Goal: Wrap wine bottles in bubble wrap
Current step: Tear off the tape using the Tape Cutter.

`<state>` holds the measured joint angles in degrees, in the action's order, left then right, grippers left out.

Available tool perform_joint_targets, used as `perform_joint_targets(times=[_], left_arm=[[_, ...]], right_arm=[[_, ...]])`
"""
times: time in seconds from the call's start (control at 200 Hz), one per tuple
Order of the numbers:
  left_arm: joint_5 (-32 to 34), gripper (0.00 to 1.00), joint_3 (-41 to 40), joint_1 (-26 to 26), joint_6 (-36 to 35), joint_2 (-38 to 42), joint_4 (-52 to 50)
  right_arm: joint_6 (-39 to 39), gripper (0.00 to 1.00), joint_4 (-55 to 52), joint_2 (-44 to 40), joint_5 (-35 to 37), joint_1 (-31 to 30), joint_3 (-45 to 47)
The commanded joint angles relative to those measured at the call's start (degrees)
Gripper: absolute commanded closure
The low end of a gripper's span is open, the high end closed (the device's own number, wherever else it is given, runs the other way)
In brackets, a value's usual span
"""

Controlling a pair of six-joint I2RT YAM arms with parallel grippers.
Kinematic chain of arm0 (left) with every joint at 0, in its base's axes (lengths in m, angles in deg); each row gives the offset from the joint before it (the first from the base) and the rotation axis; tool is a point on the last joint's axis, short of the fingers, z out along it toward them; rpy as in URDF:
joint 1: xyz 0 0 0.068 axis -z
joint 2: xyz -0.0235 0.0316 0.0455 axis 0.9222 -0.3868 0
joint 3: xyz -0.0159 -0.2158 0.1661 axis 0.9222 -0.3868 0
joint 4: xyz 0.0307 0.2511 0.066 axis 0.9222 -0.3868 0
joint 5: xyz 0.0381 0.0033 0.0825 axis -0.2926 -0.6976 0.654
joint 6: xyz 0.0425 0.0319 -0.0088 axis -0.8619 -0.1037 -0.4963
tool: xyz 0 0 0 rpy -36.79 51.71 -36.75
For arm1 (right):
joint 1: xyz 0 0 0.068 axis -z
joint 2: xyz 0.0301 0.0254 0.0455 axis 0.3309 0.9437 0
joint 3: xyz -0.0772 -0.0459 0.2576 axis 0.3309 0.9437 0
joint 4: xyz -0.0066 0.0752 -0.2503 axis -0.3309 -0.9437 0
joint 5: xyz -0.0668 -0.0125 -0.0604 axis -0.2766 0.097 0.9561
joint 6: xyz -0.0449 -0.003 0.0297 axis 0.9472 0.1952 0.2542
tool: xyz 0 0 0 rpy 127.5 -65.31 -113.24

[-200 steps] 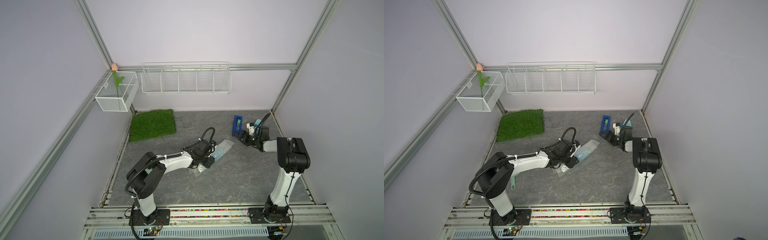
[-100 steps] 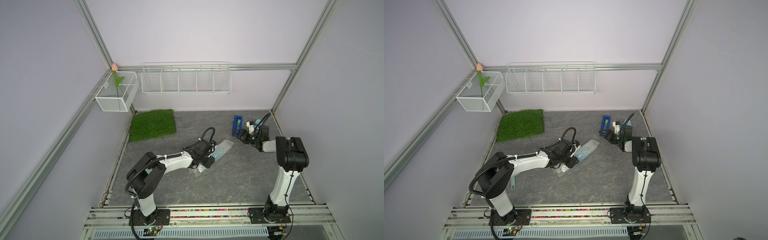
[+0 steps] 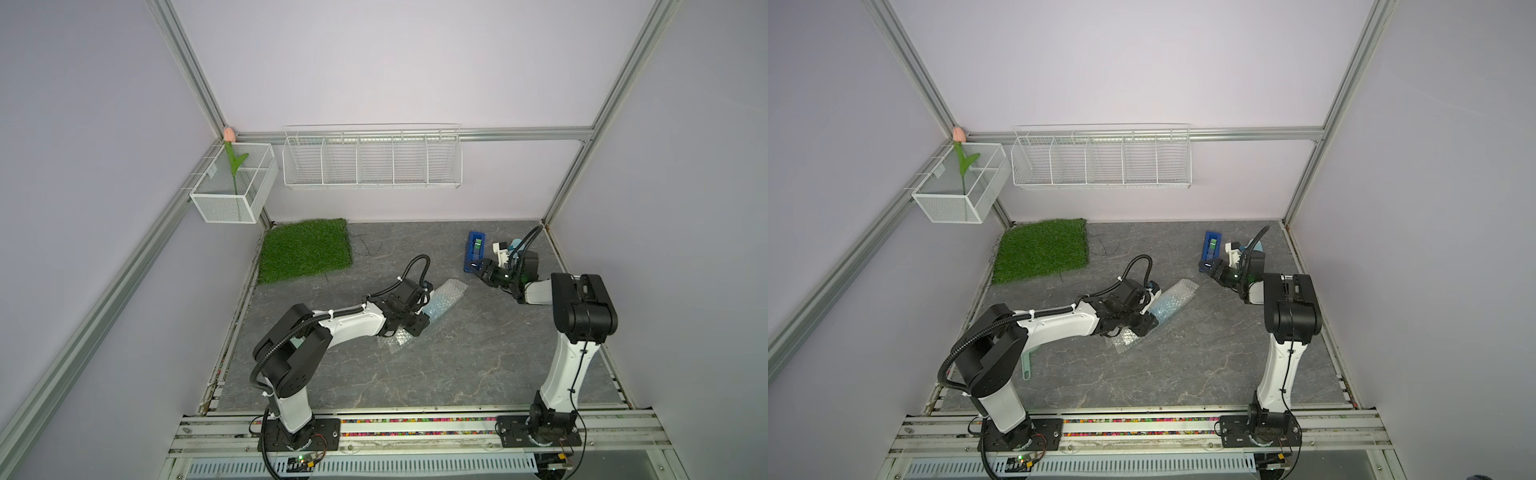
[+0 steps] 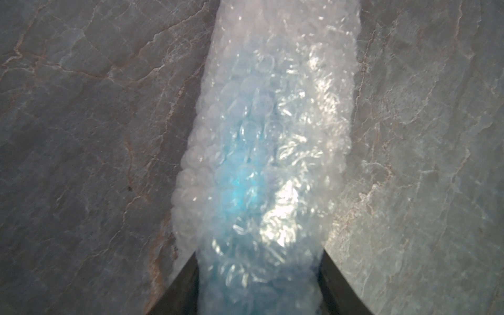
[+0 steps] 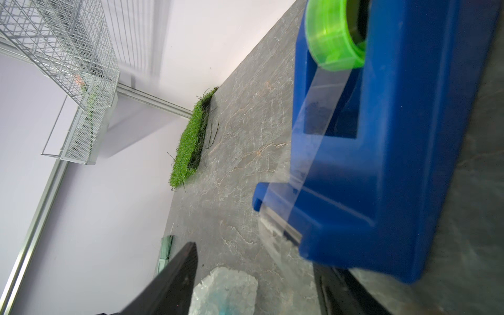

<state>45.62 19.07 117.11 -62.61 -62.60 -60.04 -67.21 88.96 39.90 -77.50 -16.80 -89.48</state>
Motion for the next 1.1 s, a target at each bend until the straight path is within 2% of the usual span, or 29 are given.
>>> perform_joint_targets(times=[0.0,0.155,0.455,0.635,0.94,1.1], left_arm=[[3.27,0.50,-2.62,-1.35,-0.19,-4.47,-12.50],[3.07,0.50,-2.53,-1.33,-0.36,-4.58,-12.58],[3.07,0.50,-2.44,-1.37,-0.42,-4.57,-12.71],[2.98,0.49,-2.32,-1.35,-0.49,-4.76,-12.72],[2.85,0.49,-2.18,-1.40,-0.47,-4.95,-12.84],[2.88,0.50,-2.01,-1.38,-0.65,-5.15,-12.93]], right_arm=[[0.41,0.39,-0.62,1.09,-0.68,-0.26,-0.41],[1.28,0.42,-2.26,0.82,-0.25,-0.16,-0.38],[2.05,0.63,-4.11,0.63,-0.05,0.15,-0.61],[2.51,0.72,-5.09,0.64,0.07,0.44,-0.94],[2.91,0.75,-6.33,0.65,0.18,0.62,-1.03],[3.07,0.83,-6.63,0.83,0.04,0.62,-1.37]])
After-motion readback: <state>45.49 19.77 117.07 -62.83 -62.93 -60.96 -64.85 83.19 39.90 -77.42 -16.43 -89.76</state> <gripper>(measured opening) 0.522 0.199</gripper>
